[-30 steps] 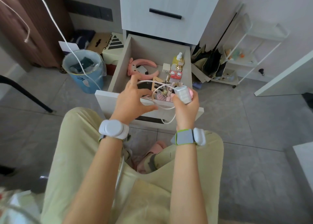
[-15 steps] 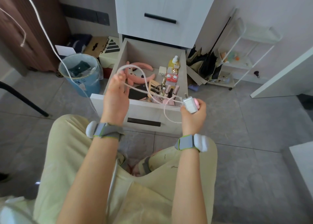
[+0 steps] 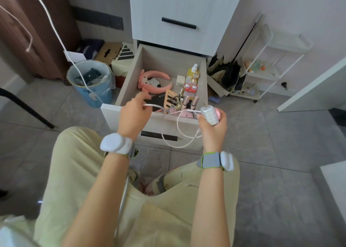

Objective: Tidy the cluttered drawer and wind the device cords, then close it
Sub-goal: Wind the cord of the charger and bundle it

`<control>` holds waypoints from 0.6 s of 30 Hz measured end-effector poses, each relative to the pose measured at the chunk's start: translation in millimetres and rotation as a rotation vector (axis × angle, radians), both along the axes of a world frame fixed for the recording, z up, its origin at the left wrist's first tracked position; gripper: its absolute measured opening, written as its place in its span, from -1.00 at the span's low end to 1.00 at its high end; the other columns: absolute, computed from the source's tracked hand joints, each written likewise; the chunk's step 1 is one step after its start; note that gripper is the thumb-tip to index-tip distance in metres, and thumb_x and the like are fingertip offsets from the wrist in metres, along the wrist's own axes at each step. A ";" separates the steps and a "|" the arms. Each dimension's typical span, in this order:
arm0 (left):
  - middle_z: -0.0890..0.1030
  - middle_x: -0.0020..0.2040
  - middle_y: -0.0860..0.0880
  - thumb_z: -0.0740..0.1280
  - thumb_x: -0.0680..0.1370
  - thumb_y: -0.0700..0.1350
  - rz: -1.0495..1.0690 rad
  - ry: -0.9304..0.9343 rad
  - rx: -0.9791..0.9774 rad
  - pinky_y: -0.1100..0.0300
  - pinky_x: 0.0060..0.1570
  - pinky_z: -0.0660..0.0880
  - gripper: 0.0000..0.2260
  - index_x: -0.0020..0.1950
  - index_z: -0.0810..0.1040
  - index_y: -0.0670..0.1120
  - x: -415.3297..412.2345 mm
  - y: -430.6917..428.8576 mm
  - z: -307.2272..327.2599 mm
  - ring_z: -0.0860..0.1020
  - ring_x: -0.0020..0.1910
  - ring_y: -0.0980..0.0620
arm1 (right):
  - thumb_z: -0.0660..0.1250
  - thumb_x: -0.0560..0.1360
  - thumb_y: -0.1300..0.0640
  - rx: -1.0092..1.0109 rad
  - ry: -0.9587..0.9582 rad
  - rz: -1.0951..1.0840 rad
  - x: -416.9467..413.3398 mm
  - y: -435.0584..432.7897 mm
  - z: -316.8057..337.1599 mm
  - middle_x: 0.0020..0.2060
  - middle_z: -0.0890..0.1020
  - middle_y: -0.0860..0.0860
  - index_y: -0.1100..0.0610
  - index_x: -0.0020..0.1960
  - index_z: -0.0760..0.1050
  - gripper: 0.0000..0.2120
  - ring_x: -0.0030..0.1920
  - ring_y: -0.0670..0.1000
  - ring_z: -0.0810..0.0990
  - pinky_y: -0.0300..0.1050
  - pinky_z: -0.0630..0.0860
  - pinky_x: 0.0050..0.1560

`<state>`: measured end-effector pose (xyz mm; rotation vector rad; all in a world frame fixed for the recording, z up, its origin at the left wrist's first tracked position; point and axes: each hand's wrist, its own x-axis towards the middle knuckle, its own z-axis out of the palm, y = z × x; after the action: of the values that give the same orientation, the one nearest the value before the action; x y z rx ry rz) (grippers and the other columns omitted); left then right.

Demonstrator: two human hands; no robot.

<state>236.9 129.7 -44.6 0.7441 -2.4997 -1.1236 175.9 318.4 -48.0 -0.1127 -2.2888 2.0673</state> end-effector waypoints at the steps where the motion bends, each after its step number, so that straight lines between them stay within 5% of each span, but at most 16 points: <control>1: 0.51 0.11 -0.10 0.27 0.47 -0.28 -0.007 -0.045 -0.084 -0.03 0.13 0.45 -0.61 0.28 0.37 -0.05 -2.7 3.4 -0.4 0.50 0.07 -0.11 | 0.43 0.36 0.32 -0.017 -0.005 0.018 0.4 0.0 1.6 -0.17 0.55 -0.09 0.07 0.07 0.43 -0.65 -0.23 -0.12 0.52 -0.14 0.54 -0.14; 5: 0.11 0.41 -0.19 0.29 0.28 -0.43 -0.051 -0.116 -0.423 -0.11 0.41 0.00 -0.14 0.49 0.03 -0.01 -4.9 15.6 15.7 0.10 0.40 -0.23 | 0.43 0.37 0.31 -0.101 -0.043 0.022 -1.0 -2.3 6.7 -0.15 0.58 -0.05 0.06 0.06 0.46 -0.67 -0.21 -0.11 0.55 -0.03 0.58 -0.07; 8: 0.11 0.40 -0.14 0.35 0.31 -0.30 -0.385 -0.292 -0.478 -0.12 0.43 -0.07 -0.16 0.48 0.05 0.07 -5.5 20.1 32.1 0.06 0.42 -0.16 | 0.39 0.41 0.33 -0.242 -0.093 0.025 2.1 -4.0 13.1 -0.12 0.58 0.00 0.08 0.10 0.45 -0.68 -0.20 -0.09 0.55 -0.12 0.57 -0.16; 13: 0.46 0.24 -0.07 0.47 0.41 -0.10 -0.557 -0.169 -0.026 0.10 0.17 0.43 -0.31 0.43 0.17 -0.03 -10.8 36.4 26.2 0.49 0.17 -0.01 | 0.35 0.46 0.35 -0.451 -0.116 0.065 5.8 -6.3 23.1 -0.25 0.56 -0.05 0.10 0.16 0.45 -0.67 -0.37 -0.18 0.52 -0.18 0.48 -0.27; 18: 0.34 0.26 0.04 0.47 0.42 -0.09 -0.568 -0.056 0.379 0.23 0.23 0.37 -0.14 0.50 -0.05 -0.09 -14.8 54.4 10.4 0.39 0.23 0.11 | 0.35 0.46 0.29 -0.619 -0.147 0.153 9.0 -6.5 24.8 -0.08 0.59 0.11 0.24 0.32 0.36 -0.56 -0.30 -0.11 0.55 -0.21 0.50 -0.28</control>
<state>222.1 184.1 -34.2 0.1290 -2.6530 -1.8205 184.9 311.9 -23.2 -0.1195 -1.6770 2.8621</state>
